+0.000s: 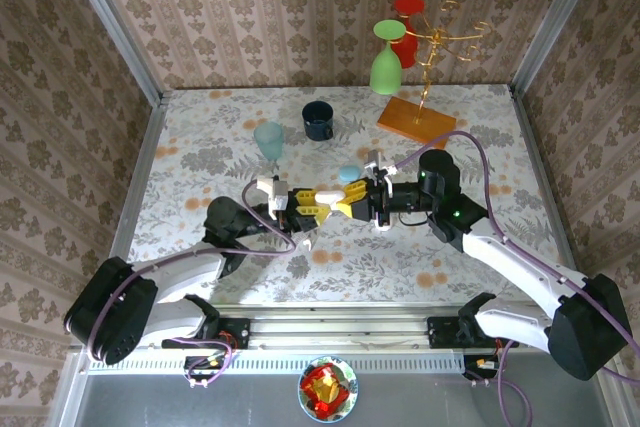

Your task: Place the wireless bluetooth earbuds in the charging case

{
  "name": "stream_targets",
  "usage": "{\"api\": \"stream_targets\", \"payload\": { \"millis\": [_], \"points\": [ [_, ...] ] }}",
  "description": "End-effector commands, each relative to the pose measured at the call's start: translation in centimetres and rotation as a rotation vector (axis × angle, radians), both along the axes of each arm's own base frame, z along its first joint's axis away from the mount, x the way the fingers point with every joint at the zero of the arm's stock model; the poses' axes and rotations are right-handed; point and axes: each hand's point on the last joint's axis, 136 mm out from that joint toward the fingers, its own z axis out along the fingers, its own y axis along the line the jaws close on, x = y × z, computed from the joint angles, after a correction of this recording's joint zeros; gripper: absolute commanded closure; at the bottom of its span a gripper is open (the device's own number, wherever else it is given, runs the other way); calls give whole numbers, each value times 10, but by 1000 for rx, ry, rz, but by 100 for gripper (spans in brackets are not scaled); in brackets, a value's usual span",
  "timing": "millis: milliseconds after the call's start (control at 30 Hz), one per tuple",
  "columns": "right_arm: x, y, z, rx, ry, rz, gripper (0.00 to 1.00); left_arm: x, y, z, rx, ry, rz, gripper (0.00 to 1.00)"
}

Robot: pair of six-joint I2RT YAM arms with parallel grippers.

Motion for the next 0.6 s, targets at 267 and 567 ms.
{"api": "stream_targets", "payload": {
  "millis": [267,567],
  "points": [
    [35,-14,24,26,-21,-259,45,-7,-6,10,-9,-133,-65,100],
    [85,-33,-40,-91,221,-517,53,33,-5,-23,44,-77,94,63]
  ]
}}
